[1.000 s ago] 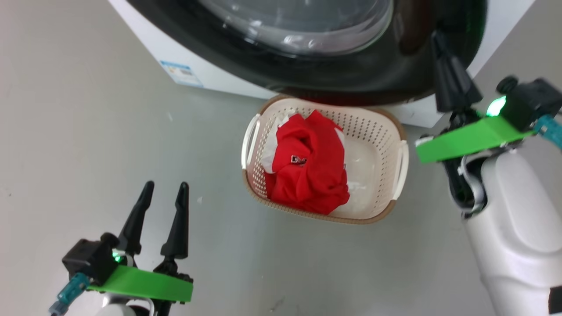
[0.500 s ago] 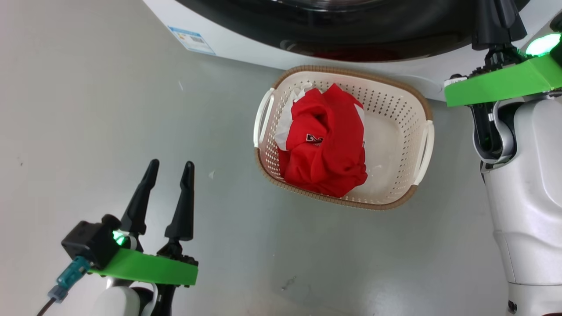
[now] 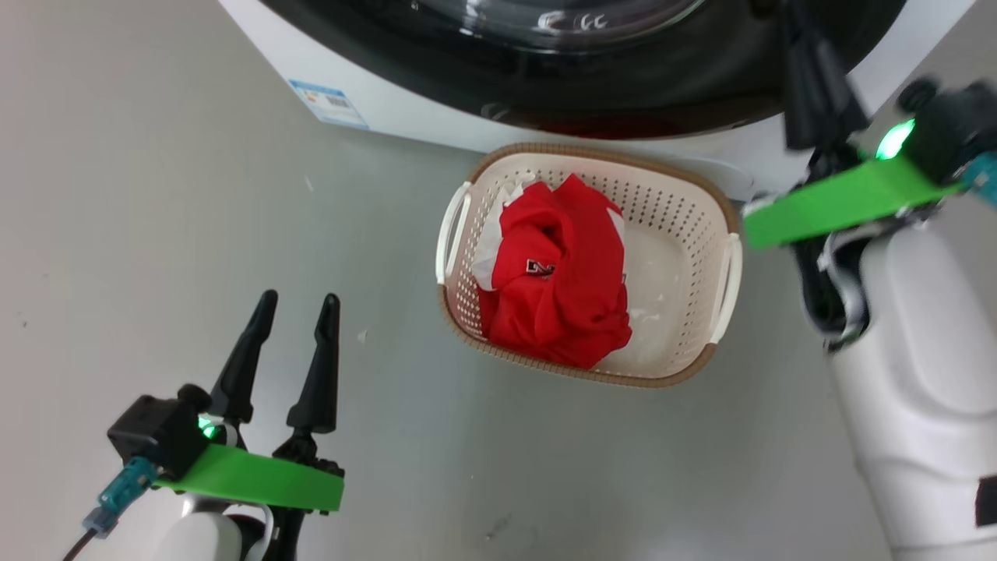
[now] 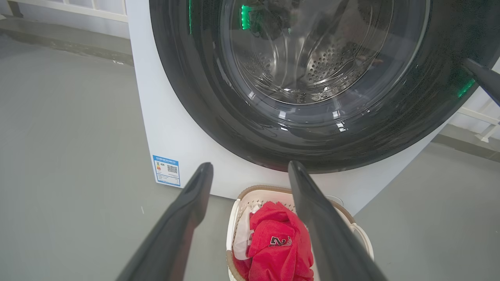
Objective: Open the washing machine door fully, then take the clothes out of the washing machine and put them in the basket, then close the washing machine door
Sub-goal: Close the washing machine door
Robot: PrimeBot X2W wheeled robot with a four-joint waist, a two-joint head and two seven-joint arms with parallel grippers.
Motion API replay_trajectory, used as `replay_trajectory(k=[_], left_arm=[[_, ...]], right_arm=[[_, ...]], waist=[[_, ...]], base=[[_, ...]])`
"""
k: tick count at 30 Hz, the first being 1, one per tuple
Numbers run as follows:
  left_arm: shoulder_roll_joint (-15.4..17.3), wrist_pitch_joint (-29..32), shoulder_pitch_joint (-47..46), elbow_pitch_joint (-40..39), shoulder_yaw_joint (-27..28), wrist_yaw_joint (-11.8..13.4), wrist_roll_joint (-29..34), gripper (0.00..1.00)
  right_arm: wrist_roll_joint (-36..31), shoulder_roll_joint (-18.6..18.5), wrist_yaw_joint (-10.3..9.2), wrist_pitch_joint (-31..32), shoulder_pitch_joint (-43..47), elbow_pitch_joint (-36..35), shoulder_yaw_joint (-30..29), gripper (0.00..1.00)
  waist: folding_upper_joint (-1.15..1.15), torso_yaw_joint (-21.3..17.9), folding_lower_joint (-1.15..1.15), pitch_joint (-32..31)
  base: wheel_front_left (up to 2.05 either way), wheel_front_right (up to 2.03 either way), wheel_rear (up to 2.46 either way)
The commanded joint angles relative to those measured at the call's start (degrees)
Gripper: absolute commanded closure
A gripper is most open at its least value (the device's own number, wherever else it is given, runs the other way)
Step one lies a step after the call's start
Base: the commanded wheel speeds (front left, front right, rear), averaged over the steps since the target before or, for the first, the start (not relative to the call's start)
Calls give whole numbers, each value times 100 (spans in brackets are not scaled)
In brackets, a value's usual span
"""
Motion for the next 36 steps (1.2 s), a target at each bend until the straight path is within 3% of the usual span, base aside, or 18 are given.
replay_trajectory(k=[1,3,22,36], left_arm=[[206,-46,79,-76,193,-31,51,0],[250,-46,135,-50,198,-31,77,0],[628,-46,575,17,443,-31,194,0],[715,-46,1011,-31,783,-31,306,0]], right_arm=[[37,107,-6,-29,241,-112,186,44],[45,107,-6,-29,488,-106,303,0],[126,107,-6,-29,2250,-597,408,0],[135,107,-6,-29,3434,-1014,163,0]], waist=[[0,-131,0,-222],[0,-192,0,-354],[0,-799,0,-1154],[0,-1395,0,-1631]], base=[[0,0,0],[0,0,0],[0,0,0],[0,0,0]])
